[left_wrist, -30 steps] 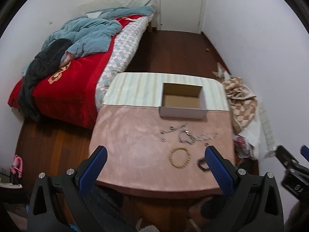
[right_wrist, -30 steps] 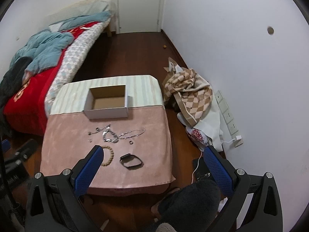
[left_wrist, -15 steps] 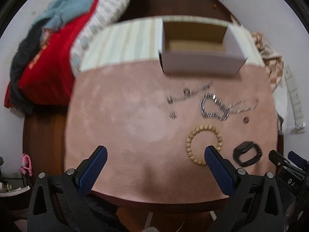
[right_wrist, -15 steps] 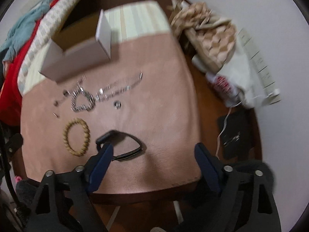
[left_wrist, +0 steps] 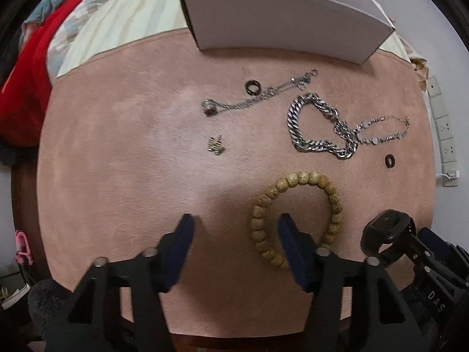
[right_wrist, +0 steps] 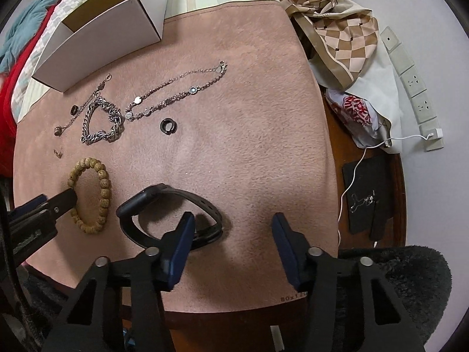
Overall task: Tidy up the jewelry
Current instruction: 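Grasp the wooden bead bracelet with the left tool while the right tool grasps the black watch band, then carry the bracelet with the left tool while the right tool carries the band into the box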
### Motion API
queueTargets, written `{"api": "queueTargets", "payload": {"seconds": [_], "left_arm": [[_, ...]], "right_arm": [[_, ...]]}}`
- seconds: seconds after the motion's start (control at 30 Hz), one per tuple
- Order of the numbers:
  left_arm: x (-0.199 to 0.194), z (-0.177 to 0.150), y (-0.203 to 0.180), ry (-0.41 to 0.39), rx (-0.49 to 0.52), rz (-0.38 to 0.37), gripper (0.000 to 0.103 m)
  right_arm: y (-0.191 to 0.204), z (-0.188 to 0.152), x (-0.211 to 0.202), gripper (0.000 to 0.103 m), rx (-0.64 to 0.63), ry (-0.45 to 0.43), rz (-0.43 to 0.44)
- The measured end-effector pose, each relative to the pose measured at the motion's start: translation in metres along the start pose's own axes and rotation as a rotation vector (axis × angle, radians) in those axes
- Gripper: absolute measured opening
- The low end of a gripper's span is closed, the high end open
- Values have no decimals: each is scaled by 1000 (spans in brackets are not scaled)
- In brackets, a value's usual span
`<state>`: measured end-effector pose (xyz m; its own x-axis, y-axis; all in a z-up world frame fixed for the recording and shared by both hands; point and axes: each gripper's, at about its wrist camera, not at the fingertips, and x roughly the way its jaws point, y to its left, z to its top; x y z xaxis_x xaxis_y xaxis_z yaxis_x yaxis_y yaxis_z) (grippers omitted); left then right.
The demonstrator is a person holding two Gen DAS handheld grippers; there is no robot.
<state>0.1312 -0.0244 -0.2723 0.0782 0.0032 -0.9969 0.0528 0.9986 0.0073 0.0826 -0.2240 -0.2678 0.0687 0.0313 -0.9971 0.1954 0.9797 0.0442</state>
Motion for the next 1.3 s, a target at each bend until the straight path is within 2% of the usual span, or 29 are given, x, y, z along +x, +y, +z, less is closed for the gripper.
{"api": "queueTargets", "payload": {"seconds": [0.1, 0.17, 0.2, 0.23, 0.27, 0.6, 0.83, 1.07, 1.3], "left_arm": [[1, 1, -3, -28, 10, -15, 37], [1, 1, -5, -45, 23, -21, 21], [1, 2, -6, -49, 25, -30, 8], [1, 3, -6, -50, 24, -39, 7], [3, 3, -4, -52, 22, -45, 7], [-52, 8, 12, -128, 19, -113, 7], [-88, 12, 18, -223, 14, -165, 7], [-152, 59, 18, -369, 33, -206, 7], [-173, 117, 19, -450, 66, -165, 7]], "right_arm": [[2, 0, 1, 41, -12, -7, -19], [7, 0, -1, 35, -15, -11, -20], [8, 0, -1, 26, -17, -15, -19], [8, 0, -2, 21, -17, -16, -12], [8, 1, -2, 11, -14, -14, -5], [10, 5, -24, 9, 7, -62, 71], [19, 18, -54, 8, -2, -109, 149], [33, 61, -96, 8, -16, -201, 216], [51, 126, -118, 8, -52, -304, 206]]}}
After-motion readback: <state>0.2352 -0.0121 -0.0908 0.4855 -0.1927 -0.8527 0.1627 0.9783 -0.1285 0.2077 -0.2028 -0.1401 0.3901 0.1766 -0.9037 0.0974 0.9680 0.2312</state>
